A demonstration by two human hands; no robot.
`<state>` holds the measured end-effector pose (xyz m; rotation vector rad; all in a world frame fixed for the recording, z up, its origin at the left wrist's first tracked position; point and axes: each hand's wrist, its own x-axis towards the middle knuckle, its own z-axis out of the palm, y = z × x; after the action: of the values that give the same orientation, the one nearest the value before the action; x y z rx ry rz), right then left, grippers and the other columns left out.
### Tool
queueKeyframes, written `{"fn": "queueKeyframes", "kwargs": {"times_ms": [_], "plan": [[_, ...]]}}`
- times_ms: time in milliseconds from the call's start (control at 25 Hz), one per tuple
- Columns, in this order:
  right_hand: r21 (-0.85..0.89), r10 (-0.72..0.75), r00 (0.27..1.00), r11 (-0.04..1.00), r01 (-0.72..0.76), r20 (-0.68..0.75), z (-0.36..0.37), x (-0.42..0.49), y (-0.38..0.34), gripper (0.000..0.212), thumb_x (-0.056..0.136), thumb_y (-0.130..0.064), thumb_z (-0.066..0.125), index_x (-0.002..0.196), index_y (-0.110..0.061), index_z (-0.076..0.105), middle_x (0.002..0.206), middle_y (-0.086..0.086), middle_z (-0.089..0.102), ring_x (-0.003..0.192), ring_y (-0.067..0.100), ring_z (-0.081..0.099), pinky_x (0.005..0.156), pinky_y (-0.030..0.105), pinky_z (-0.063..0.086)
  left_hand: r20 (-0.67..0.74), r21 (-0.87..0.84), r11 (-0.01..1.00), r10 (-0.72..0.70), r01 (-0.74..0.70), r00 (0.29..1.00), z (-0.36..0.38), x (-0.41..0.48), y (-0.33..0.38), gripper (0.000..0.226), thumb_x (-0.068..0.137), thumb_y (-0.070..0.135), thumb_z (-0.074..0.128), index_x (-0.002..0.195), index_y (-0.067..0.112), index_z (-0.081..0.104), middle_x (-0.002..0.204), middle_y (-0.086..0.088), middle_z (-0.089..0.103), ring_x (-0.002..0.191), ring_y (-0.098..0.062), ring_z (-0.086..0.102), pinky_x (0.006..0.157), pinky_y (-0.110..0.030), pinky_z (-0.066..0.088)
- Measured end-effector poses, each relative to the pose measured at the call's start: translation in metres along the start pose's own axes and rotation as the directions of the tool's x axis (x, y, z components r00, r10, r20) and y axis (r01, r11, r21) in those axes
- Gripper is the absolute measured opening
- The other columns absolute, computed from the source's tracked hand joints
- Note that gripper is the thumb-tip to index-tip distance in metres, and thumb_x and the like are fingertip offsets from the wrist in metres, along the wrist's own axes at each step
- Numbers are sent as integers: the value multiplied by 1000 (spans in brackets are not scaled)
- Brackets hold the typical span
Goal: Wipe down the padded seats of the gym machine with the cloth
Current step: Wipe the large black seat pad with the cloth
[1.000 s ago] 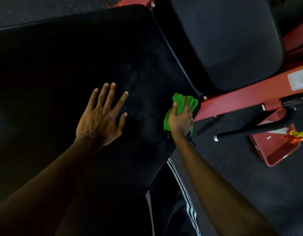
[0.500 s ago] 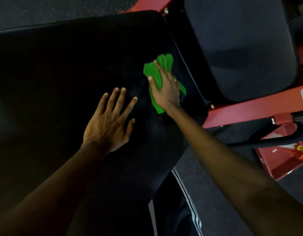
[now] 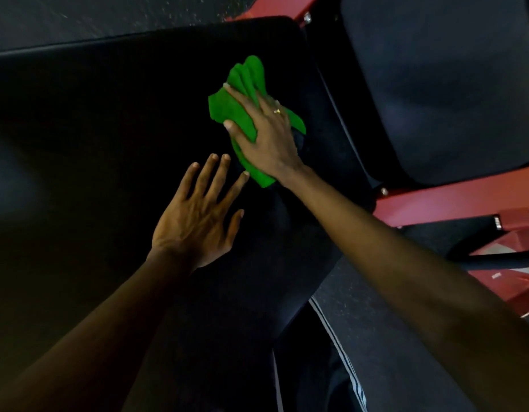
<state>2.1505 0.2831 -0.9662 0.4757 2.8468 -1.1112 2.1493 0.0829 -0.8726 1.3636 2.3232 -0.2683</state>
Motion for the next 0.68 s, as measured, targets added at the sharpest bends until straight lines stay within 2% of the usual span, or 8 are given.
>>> {"fn": "queueKeyframes", "kwargs": {"times_ms": [80, 160, 280, 400, 520, 600, 680], "plan": [[-37, -2, 1000, 999, 1, -15, -9, 21, 18, 59, 100, -55, 47, 154, -31, 41, 154, 0, 49, 141, 22, 46, 118, 51, 32, 2, 10, 1000, 4, -4, 1000, 2, 1, 1, 69, 102, 54, 12, 164, 24, 5, 169, -16, 4, 157, -33, 3, 127, -50, 3], [37, 174, 977, 985, -171, -123, -13, 34, 35, 59, 99, -54, 49, 153, -30, 43, 154, 2, 50, 140, 23, 48, 115, 46, 38, 30, 15, 1000, -1, 1, 1000, 2, -1, 1, 69, 102, 55, 6, 163, 25, -2, 169, -15, -2, 157, -32, -2, 127, -49, 1], [128, 526, 824, 851, -510, -213, -2, -6, 45, 60, 98, -58, 48, 153, -36, 41, 156, 4, 48, 142, 26, 46, 114, 42, 38, 23, 14, 1000, 2, -2, 1000, 1, -2, 1, 70, 101, 55, 3, 163, 24, -4, 169, -16, -5, 157, -31, -5, 127, -49, 0], [138, 706, 668, 705, -696, -234, -6, -88, 70, 63, 97, -60, 46, 154, -34, 40, 155, 8, 48, 138, 31, 50, 111, 42, 42, 27, 16, 1000, 9, -9, 1000, 3, -1, -1, 70, 100, 55, 2, 162, 23, -5, 169, -17, -5, 157, -32, -5, 127, -49, 0], [137, 855, 473, 506, -852, -215, -13, -105, 91, 62, 99, -57, 47, 156, -35, 34, 157, 10, 43, 137, 36, 49, 113, 48, 38, 14, 25, 1000, 8, -8, 1000, 3, -2, -1, 71, 100, 55, 2, 162, 23, -5, 169, -17, -5, 157, -32, -5, 127, -48, 0], [136, 883, 432, 458, -878, -183, -13, -104, 84, 62, 100, -55, 46, 157, -35, 30, 159, 10, 39, 140, 37, 45, 116, 50, 33, 13, 32, 999, 12, -12, 1000, 4, -3, -1, 71, 100, 55, 3, 163, 23, -4, 169, -17, -4, 157, -31, -4, 127, -48, 0], [143, 883, 451, 467, -873, -132, -16, -118, 66, 62, 101, -53, 47, 158, -35, 29, 159, 12, 39, 140, 38, 45, 114, 50, 35, 32, 0, 1000, 12, -12, 999, 5, -3, -2, 70, 101, 55, 7, 163, 23, 3, 169, -17, 1, 157, -31, 0, 127, -47, 1]]}}
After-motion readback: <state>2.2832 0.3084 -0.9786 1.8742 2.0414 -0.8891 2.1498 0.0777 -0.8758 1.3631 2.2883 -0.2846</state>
